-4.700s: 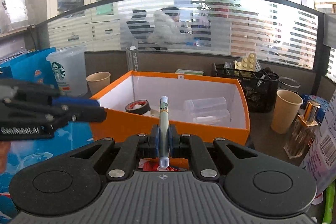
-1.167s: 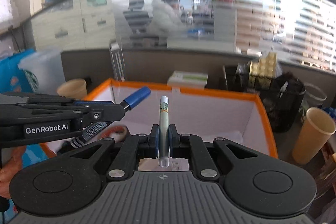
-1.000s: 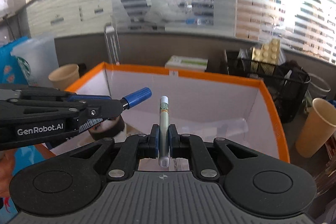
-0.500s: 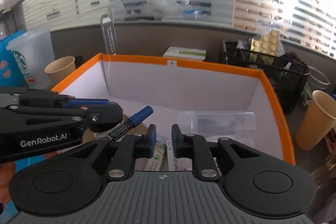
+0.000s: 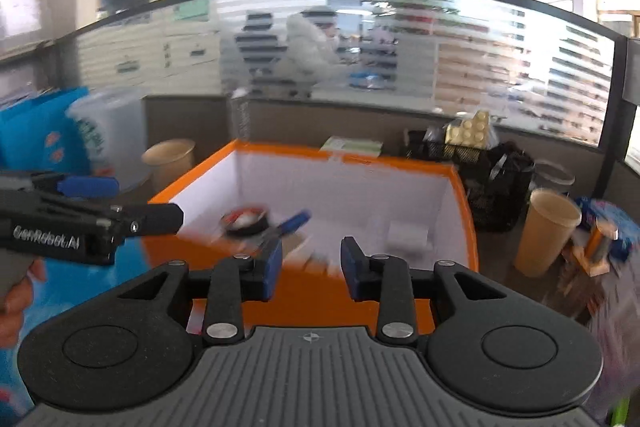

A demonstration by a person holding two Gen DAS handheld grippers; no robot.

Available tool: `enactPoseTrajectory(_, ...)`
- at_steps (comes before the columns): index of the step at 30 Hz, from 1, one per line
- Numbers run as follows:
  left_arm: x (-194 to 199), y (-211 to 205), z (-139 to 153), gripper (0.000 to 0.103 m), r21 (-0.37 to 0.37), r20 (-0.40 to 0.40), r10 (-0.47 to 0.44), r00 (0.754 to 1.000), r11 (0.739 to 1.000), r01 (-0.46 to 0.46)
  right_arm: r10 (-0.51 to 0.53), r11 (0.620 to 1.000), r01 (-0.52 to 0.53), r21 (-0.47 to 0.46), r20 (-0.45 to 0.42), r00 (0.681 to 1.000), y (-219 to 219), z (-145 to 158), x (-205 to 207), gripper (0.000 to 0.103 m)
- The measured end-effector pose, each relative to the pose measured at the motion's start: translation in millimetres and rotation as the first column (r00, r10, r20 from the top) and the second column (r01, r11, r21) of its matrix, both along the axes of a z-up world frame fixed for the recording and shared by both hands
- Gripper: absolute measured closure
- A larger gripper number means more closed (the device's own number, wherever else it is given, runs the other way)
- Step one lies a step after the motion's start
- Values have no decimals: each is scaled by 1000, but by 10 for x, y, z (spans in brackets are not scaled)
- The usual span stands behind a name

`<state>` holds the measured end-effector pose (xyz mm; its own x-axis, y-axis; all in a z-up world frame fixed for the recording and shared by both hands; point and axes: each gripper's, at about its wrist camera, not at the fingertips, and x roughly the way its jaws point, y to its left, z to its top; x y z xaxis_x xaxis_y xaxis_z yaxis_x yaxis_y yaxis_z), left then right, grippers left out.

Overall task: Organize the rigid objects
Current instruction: 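Grasp a thin black marker with the right gripper while the left grasps another black marker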

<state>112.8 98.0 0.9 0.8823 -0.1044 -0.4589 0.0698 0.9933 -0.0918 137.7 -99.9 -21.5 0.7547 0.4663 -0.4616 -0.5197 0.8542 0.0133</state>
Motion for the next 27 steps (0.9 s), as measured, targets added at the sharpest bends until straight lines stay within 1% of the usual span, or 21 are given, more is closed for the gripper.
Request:
enactPoseTrajectory(3, -254, 46, -172, 0, 10, -37, 46, 998, 999, -45, 35, 998, -39, -53, -68, 997, 28, -287, -200, 73)
enactPoseTrajectory(7, -499, 56, -323, 0, 29, -64, 89, 994, 996, -87, 45, 988, -65, -142, -140, 989, 85, -672, -319, 73)
enactPoseTrajectory(8, -547, 50, -361, 0, 41, -73, 104, 992, 994, -101, 44, 985, -69, -156, -158, 986, 87, -757, -337, 73)
enactPoseTrajectory(9, -581, 42, -398, 0, 51, -89, 116, 989, 992, -112, 42, 987, -64, -146, -149, 988, 66, -811, -357, 74)
enactPoseTrajectory(11, -641, 40, -456, 0, 63, -116, 126, 985, 991, -120, 38, 991, -56, -123, -142, 989, 24, -833, -365, 74)
enactPoseTrajectory(13, -712, 16, -505, 0, 75, -137, 139, 981, 989, -130, 29, 992, -45, -119, -134, 990, 12, -837, -371, 89)
enactPoseTrajectory(15, -782, -24, -532, 0, 87, -151, 142, 978, 988, -130, 32, 993, -45, -108, -115, 993, 1, -864, -400, 93)
enactPoseTrajectory(19, -918, -149, -581, 0, 143, -180, 178, 967, 978, -153, 32, 993, -43, -106, -98, 995, -2, -881, -438, 94)
enactPoseTrajectory(21, -951, -233, -630, 0, 168, -210, 193, 958, 973, -159, 30, 995, -39, -91, -100, 994, -27, -895, -439, 94)
enactPoseTrajectory(23, -925, -312, -700, 0, 161, -254, 172, 952, 978, -134, 29, 996, -37, -82, -100, 995, -50, -898, -454, 93)
enactPoseTrajectory(25, -906, -360, -768, 0, 125, -273, 133, 953, 987, -102, 27, 997, -34, -71, -99, 995, -69, -905, -462, 93)
enactPoseTrajectory(27, -922, -427, -836, 0, 120, -242, 109, 964, 989, -82, 25, 997, -31, -65, -98, 995, -87, -910, -481, 93)
